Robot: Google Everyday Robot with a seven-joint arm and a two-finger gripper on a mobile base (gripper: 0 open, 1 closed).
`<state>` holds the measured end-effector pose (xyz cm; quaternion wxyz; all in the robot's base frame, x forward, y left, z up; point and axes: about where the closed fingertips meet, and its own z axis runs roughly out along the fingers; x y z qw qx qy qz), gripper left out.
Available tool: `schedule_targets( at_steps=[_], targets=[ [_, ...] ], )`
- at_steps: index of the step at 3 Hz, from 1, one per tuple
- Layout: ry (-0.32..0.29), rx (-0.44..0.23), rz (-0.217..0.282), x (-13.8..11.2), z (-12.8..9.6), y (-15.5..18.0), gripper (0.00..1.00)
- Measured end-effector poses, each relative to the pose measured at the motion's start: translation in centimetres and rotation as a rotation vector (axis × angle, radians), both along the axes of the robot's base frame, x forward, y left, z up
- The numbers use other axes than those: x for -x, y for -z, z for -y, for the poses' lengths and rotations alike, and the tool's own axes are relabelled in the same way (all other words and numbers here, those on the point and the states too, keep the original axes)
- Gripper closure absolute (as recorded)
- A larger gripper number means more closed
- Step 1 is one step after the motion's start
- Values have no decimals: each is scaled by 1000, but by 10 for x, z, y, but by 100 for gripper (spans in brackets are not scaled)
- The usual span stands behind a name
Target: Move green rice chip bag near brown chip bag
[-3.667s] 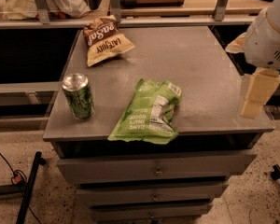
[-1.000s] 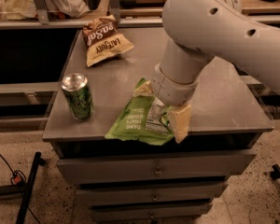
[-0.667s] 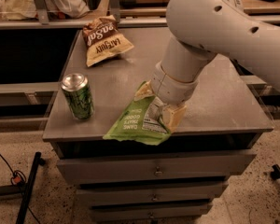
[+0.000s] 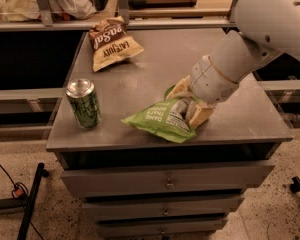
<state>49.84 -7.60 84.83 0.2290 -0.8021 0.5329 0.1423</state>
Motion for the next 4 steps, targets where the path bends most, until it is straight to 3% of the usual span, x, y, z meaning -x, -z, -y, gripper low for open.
schedule_targets(
  at_steps=[1, 2, 3, 4],
  targets=[
    [186, -60, -23, -14, 21, -19, 100],
    [365, -78, 55, -43, 42, -59, 100],
    [460, -98, 187, -75, 50, -94, 100],
    [506, -129, 329, -104, 39, -110, 100]
  ],
)
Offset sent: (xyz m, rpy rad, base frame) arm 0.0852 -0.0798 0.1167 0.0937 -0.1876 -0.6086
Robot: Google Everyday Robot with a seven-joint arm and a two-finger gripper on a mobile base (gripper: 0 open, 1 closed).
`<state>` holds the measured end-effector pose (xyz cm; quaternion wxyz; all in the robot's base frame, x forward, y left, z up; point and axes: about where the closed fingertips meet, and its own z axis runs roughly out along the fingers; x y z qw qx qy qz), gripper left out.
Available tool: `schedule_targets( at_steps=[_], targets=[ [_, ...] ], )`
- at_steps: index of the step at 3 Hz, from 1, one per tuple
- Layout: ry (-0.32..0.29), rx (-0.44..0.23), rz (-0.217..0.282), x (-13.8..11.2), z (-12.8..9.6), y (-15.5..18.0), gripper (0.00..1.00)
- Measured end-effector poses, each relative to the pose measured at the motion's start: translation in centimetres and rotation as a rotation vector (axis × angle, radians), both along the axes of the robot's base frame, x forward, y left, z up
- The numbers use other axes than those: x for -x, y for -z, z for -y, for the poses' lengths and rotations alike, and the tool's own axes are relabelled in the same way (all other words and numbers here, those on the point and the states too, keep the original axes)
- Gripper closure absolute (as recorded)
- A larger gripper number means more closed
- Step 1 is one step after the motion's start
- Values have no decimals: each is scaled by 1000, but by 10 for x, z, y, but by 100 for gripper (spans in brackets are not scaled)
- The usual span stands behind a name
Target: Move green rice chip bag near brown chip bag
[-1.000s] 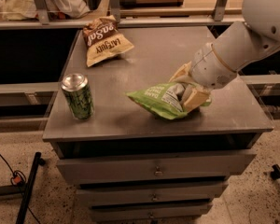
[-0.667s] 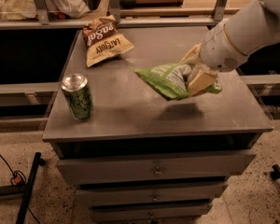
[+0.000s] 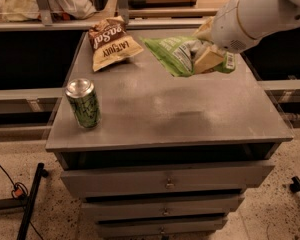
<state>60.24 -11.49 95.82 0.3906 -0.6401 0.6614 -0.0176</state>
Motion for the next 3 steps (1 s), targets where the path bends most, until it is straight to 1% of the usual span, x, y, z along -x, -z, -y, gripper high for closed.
schedule_targets(
  at_steps=[1, 2, 3],
  targets=[
    [26, -26, 73, -16, -1, -14, 100],
    [26, -26, 73, -16, -1, -14, 100],
    [15, -24, 88, -16, -4, -14, 100]
  ],
)
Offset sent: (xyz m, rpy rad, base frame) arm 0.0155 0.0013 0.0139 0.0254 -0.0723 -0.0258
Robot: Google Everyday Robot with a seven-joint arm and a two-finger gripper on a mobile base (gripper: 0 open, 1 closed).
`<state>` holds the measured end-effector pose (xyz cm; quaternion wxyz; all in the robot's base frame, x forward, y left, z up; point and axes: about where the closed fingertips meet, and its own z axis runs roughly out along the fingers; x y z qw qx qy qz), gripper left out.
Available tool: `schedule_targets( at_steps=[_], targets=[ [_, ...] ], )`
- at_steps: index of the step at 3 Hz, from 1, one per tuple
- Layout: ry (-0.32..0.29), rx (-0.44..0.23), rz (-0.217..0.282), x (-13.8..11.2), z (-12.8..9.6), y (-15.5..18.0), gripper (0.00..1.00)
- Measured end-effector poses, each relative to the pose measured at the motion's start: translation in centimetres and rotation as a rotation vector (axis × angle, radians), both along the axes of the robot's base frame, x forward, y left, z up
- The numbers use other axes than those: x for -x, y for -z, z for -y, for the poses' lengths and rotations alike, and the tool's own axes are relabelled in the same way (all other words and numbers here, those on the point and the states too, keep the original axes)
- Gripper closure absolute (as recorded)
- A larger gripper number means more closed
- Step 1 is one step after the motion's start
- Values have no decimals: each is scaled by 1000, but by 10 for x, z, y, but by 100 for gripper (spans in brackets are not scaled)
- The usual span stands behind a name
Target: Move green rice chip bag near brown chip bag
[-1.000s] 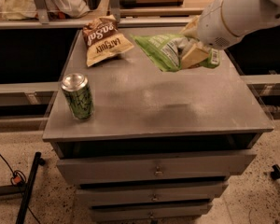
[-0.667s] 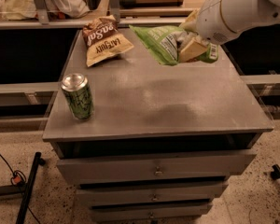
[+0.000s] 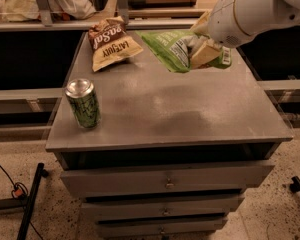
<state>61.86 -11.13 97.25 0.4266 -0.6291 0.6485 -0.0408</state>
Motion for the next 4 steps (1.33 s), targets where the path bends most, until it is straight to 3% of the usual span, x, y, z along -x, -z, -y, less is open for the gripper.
schedule_targets(
  at_steps=[3, 4],
  targets=[
    [-161, 103, 124, -73, -58, 21, 100],
    [-178, 121, 149, -87, -78, 32, 84]
  ],
)
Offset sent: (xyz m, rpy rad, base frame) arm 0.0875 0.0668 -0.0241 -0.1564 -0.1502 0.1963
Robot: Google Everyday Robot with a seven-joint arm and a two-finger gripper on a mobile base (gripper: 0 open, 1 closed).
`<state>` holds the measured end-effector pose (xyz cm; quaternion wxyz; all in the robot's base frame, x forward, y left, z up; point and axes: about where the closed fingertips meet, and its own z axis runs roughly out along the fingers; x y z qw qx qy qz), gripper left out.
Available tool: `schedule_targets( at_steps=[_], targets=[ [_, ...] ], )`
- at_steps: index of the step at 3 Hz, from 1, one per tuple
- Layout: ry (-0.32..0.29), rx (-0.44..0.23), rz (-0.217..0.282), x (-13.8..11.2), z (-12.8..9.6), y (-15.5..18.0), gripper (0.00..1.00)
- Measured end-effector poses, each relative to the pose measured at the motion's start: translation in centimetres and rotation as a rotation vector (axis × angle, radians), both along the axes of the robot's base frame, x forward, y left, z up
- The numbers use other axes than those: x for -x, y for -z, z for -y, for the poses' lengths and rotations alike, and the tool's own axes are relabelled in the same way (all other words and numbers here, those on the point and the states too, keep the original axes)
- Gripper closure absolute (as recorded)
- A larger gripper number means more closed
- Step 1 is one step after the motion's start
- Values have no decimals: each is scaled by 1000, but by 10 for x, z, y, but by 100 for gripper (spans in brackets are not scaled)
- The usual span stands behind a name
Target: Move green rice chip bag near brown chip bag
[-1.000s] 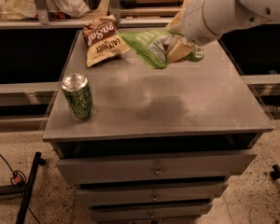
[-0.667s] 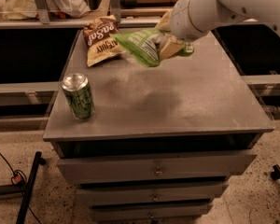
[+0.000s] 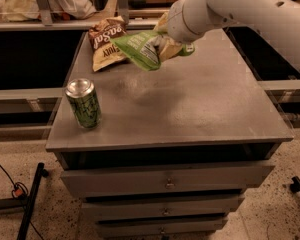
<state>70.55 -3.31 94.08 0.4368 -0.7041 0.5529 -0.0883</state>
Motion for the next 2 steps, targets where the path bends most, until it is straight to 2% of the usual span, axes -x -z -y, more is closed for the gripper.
schedule_targets(
  at_steps=[1, 2],
  targets=[
    [-38, 11, 14, -9, -24, 13, 62],
    [-31, 10, 11, -23, -40, 26, 38]
  ],
)
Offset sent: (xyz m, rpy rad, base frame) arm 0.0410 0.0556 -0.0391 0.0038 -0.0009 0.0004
